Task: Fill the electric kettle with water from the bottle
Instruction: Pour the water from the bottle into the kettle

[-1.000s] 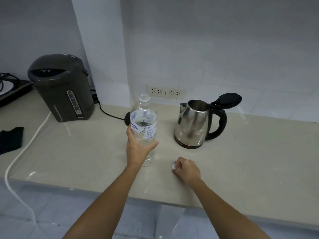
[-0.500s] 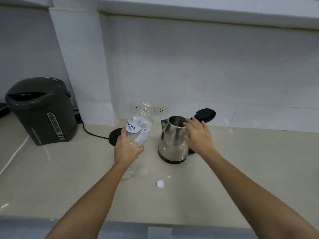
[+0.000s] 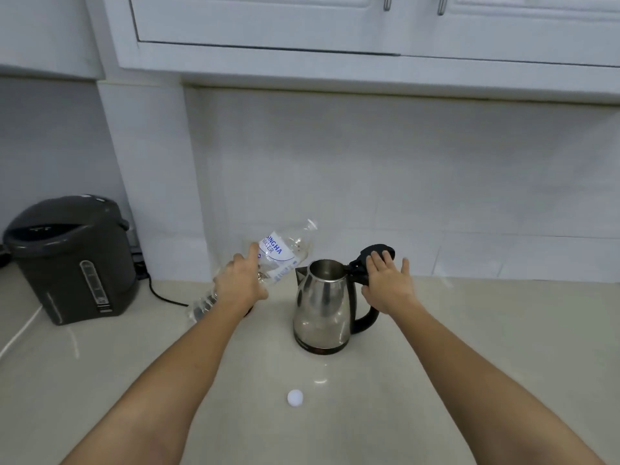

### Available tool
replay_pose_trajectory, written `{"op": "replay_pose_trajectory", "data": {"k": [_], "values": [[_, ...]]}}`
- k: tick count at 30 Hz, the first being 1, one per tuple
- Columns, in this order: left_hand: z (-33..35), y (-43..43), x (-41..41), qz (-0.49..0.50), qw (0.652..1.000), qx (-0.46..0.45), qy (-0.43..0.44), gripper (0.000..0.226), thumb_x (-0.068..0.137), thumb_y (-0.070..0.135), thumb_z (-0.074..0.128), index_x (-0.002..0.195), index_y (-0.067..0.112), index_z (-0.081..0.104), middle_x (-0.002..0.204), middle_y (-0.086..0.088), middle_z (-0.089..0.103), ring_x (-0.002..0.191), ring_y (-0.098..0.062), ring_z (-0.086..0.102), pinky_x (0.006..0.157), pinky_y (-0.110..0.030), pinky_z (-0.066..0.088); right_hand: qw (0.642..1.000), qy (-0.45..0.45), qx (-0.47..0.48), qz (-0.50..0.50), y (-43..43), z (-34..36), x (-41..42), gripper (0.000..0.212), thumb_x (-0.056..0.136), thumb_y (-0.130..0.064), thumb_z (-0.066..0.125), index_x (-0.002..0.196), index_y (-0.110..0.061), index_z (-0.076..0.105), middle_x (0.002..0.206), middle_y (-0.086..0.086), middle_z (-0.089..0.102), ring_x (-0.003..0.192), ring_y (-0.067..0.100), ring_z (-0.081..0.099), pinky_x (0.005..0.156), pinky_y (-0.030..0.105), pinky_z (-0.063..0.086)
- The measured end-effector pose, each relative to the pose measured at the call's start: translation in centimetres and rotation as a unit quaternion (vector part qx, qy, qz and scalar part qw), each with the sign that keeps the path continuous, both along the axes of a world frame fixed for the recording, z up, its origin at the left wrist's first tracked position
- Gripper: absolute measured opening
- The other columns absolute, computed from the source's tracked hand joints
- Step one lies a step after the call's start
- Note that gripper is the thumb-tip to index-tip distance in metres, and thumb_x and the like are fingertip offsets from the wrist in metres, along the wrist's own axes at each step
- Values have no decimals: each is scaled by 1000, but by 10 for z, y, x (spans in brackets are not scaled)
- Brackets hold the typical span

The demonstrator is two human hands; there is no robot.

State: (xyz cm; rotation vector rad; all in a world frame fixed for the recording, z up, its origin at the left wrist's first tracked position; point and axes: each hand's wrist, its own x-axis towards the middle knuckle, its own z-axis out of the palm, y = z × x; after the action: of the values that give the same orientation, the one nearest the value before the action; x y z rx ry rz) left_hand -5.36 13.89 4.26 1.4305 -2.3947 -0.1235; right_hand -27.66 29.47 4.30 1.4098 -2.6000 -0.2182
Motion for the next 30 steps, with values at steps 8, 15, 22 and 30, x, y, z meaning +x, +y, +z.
{"op": "replay_pose_trajectory", "data": {"k": [8, 15, 22, 30], "values": [[11, -3, 2, 10, 993, -53, -106, 86, 66, 21, 76, 136, 22, 26, 105, -8, 52, 92, -28, 59, 70, -38, 49, 999, -49, 1, -11, -1, 4, -1, 68, 97, -29, 36, 154, -11, 1, 163, 1, -4, 150, 22, -7, 118, 54, 4], [19, -5, 3, 14, 985, -86, -147, 86, 68, 23, 76, 137, 24, 23, 92, -3, 40, 76, -23, 45, 62, -35, 44, 997, -70, -5, -11, -1, 3, 1, 71, 96, -25, 38, 153, -10, -1, 163, 2, -8, 150, 24, -10, 119, 55, 4], [26, -6, -1, 23, 980, -82, -183, 83, 70, 21, 75, 136, 23, 25, 106, -5, 50, 85, -25, 54, 79, -45, 55, 997, -73, -7, -7, 0, 1, -1, 71, 97, -28, 39, 153, -11, -1, 163, 1, -7, 150, 23, -9, 118, 55, 6], [34, -5, -4, 20, 973, -94, -208, 80, 71, 19, 74, 135, 22, 26, 109, -6, 51, 91, -26, 58, 84, -48, 54, 997, -81, -11, -4, 1, 2, -2, 72, 97, -27, 41, 153, -11, -1, 163, 2, -8, 150, 24, -10, 118, 55, 6]]}}
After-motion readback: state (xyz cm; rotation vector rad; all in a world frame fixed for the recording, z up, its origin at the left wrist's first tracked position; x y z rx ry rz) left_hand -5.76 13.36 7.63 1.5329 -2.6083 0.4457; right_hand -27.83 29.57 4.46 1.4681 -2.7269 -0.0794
